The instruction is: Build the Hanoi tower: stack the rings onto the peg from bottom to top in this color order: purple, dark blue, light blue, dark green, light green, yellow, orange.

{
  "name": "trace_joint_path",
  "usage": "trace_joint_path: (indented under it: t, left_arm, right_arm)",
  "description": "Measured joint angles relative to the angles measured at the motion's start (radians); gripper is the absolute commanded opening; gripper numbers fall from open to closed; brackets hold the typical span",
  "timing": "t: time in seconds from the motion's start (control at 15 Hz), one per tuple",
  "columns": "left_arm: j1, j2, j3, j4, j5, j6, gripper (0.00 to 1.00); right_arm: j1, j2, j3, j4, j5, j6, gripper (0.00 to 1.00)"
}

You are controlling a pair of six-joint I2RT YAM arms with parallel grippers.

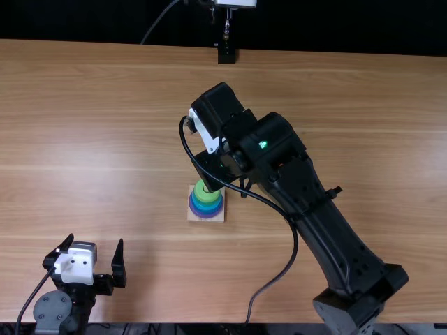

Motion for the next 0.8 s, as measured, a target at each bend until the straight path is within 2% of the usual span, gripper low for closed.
trace_joint_path:
  t: [0.47,0.8]
  left_arm:
    - [0.000,0.000,0.000,0.000,0.000,0.000,1.00]
    - [0.000,0.000,0.000,0.000,0.000,-0.001,1.00]
  right_arm:
    - [0.011,0.057,0.000,0.005,0.001,0.002,0.00]
    - [0.027,0.058,0.000,0.005,0.001,0.018,0.00]
